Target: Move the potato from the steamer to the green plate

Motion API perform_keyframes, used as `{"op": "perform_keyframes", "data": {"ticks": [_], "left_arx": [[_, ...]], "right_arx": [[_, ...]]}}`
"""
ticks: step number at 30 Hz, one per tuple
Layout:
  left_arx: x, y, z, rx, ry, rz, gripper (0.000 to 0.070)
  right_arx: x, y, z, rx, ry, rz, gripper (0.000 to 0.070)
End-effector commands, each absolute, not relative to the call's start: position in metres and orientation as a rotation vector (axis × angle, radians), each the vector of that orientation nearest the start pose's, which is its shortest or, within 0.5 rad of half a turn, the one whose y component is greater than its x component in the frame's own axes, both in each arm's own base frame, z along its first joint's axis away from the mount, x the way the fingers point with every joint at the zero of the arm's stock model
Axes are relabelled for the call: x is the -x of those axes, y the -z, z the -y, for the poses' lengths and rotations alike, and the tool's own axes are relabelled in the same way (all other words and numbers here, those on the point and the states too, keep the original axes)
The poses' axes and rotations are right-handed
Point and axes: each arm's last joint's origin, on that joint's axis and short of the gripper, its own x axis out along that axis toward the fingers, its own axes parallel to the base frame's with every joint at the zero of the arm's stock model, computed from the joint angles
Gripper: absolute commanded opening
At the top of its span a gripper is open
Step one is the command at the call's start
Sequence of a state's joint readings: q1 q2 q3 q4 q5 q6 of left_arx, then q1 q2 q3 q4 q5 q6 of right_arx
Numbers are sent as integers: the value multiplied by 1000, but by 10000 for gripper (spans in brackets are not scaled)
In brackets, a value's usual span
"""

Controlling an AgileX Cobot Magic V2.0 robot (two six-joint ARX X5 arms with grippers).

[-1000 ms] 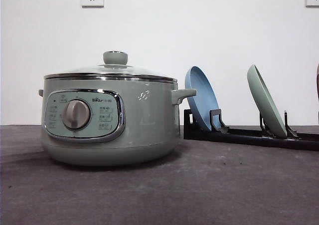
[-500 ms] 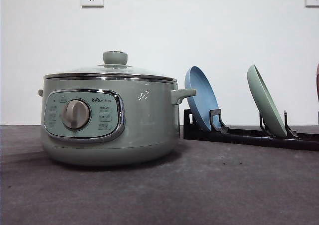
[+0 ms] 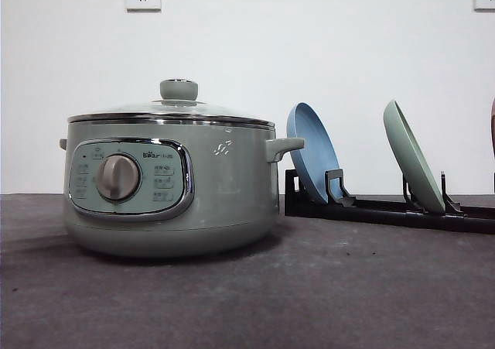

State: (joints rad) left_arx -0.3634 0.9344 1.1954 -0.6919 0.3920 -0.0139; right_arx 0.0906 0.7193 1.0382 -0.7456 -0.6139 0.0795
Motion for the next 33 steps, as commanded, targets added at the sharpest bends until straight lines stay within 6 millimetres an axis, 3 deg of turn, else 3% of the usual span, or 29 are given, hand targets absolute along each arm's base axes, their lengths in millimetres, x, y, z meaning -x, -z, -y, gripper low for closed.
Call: {"op": "perform_keyframes", "data": {"ticks": [1, 6, 10, 22, 29, 33], "left_arx": [[-155, -405, 72, 16, 750, -420, 700], [-155, -404, 72, 16, 750, -421, 700], [-155, -404, 72, 16, 750, -422, 700], [-155, -404, 72, 17, 750, -426, 700], [-155, -404, 72, 17, 750, -430, 700], [-155, -403, 72, 17, 749, -443, 700]], "right_arx": [[-117, -378, -28, -234, -681, -454, 700], [-133, -374, -29, -270, -670, -513, 700], [-157, -372, -31, -291, -656, -577, 700], [-267, -376, -39, -322, -537, -721, 699], [-331, -365, -41, -297, -430, -742, 694], [-356, -355, -41, -289, -354, -758, 693]]}}
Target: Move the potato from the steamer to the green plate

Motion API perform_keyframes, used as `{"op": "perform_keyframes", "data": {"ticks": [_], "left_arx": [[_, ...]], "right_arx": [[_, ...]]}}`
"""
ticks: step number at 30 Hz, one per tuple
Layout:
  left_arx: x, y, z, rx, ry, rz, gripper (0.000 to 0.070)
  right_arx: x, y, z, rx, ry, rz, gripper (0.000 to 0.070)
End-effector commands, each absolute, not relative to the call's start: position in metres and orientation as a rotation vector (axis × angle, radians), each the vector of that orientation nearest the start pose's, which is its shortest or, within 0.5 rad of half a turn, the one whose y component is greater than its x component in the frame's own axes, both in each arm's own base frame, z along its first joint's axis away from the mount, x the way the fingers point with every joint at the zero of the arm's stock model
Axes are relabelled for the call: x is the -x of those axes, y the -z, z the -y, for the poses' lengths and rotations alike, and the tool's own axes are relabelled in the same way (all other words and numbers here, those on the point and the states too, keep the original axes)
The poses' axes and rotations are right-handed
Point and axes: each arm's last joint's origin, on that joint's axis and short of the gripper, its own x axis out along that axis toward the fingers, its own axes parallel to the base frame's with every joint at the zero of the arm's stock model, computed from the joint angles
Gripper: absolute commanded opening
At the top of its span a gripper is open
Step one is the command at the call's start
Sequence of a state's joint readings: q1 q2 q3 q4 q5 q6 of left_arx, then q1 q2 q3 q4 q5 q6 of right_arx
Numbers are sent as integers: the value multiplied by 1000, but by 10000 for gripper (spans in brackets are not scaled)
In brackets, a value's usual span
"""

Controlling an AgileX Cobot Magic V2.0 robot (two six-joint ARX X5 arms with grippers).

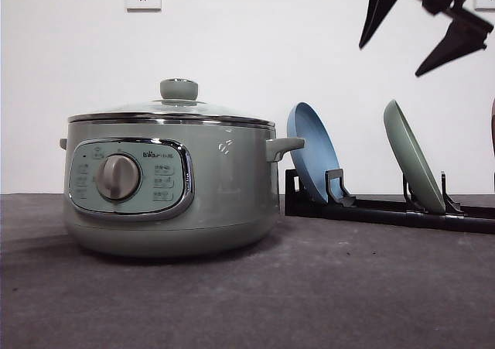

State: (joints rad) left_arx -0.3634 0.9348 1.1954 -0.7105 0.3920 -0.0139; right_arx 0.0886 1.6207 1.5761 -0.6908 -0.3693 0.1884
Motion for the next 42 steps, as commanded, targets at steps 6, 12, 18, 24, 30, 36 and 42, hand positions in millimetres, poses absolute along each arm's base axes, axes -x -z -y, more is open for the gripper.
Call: {"op": "perform_keyframes", "data": {"ticks": [6, 12, 18, 24, 30, 36, 42], "left_arx": [[-154, -401, 71, 17, 748, -458, 700], [-154, -401, 71, 17, 748, -461, 700], [-153, -399, 71, 17, 746, -488, 700], [-152, -397, 71, 17, 745, -503, 700], [-152, -397, 71, 17, 745, -504, 700], [-152, -397, 71, 17, 745, -509, 700], [-152, -397, 71, 17, 744, -509, 700]], "right_arx": [[-379, -336, -41, -285, -290, -765, 676], [-395, -318, -37, -315, -248, -786, 609], [-404, -310, -33, -320, -237, -773, 436], [-409, -306, -29, -323, -232, -761, 335], [-415, -296, -29, -338, -255, -782, 307], [-417, -292, -29, -340, -250, -790, 121], [-417, -293, -30, -347, -271, -786, 4]]}}
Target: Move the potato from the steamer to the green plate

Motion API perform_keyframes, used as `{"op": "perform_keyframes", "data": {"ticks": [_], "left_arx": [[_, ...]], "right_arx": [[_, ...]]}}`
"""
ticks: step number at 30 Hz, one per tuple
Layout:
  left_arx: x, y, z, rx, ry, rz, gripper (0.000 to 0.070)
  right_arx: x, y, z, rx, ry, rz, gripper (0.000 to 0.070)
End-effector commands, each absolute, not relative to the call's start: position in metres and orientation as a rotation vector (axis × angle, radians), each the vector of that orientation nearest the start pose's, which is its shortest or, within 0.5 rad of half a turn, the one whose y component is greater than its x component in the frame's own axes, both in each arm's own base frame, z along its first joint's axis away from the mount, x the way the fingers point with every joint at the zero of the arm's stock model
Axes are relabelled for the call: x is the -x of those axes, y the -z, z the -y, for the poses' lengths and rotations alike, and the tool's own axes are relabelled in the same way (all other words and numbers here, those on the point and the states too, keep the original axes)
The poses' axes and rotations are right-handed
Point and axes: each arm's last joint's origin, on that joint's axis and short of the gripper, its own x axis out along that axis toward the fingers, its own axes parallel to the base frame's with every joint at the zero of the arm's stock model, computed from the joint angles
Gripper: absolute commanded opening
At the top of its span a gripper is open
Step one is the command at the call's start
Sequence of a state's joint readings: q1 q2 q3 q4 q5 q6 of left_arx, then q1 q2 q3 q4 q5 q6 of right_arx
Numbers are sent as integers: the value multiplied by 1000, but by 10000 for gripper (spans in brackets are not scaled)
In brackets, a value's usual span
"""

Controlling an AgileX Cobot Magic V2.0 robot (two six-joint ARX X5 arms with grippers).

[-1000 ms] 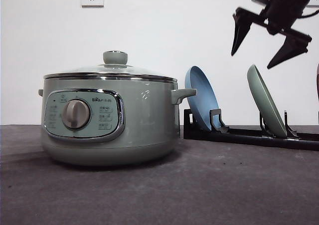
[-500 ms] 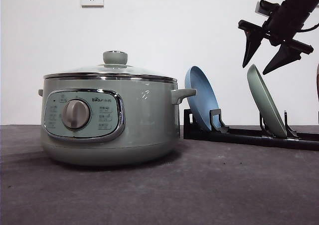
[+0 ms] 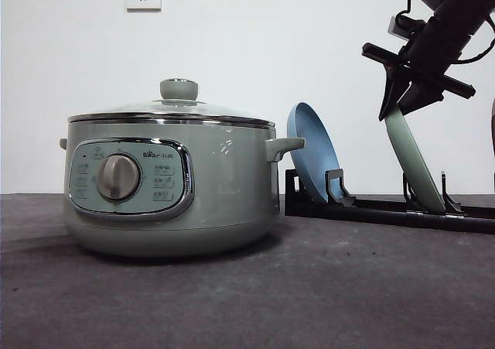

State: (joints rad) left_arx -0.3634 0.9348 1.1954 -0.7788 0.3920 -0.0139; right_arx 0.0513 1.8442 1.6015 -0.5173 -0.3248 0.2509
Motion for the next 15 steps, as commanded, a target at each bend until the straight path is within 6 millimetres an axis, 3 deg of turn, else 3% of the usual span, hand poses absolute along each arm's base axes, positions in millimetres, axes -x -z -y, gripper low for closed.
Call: {"op": "perform_keyframes", "data": {"ticks": [1, 8, 15], "left_arx": [[-152, -397, 71, 17, 744, -510, 700], [-151, -396, 70, 17, 744, -527, 700], [-151, -395, 70, 17, 743, -531, 700]], "right_arx": [[-417, -294, -30, -351, -284, -782, 4], [-407, -324, -30, -386, -350, -714, 4], [-372, -377, -31, -399, -434, -599, 4]]}}
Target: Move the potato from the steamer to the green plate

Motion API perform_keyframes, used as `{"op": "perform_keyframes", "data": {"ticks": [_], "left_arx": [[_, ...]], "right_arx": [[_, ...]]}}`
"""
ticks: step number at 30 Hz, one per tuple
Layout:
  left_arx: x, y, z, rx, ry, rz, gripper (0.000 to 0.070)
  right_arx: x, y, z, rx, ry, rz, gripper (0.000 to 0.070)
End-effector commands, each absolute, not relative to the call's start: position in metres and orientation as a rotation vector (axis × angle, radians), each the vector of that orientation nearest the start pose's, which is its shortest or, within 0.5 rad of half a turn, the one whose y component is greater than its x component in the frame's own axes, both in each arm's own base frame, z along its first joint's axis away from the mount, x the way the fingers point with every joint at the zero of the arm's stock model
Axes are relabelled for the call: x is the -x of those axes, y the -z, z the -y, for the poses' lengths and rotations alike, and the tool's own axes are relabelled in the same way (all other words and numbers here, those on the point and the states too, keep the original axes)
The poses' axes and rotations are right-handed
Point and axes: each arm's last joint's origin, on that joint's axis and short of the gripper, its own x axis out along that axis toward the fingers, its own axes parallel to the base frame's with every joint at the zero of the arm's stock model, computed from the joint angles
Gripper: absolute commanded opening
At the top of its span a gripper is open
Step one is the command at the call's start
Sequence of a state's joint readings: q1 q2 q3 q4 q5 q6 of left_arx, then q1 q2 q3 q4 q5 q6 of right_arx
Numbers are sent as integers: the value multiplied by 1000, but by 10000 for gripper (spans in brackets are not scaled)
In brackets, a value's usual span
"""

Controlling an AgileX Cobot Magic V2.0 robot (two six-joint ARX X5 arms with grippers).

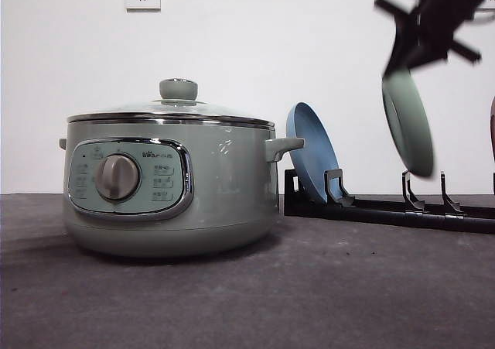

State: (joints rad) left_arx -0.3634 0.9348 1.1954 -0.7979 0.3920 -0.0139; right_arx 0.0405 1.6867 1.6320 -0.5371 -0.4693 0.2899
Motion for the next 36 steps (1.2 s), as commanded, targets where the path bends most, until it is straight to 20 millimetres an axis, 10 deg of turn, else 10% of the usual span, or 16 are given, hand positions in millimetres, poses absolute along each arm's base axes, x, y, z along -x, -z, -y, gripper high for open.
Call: {"op": "perform_keyframes", "data": {"ticks": [1, 18, 36], "left_arx": [[-151, -395, 70, 17, 743, -531, 700], [-150, -395, 70, 17, 743, -531, 700], [-150, -395, 70, 17, 743, -531, 700]], "right_arx": [[-366, -384, -31, -398, -446, -586, 4], [-214, -455, -49, -98, -508, -599, 4], [-103, -431, -83, 134, -491, -712, 4]]}}
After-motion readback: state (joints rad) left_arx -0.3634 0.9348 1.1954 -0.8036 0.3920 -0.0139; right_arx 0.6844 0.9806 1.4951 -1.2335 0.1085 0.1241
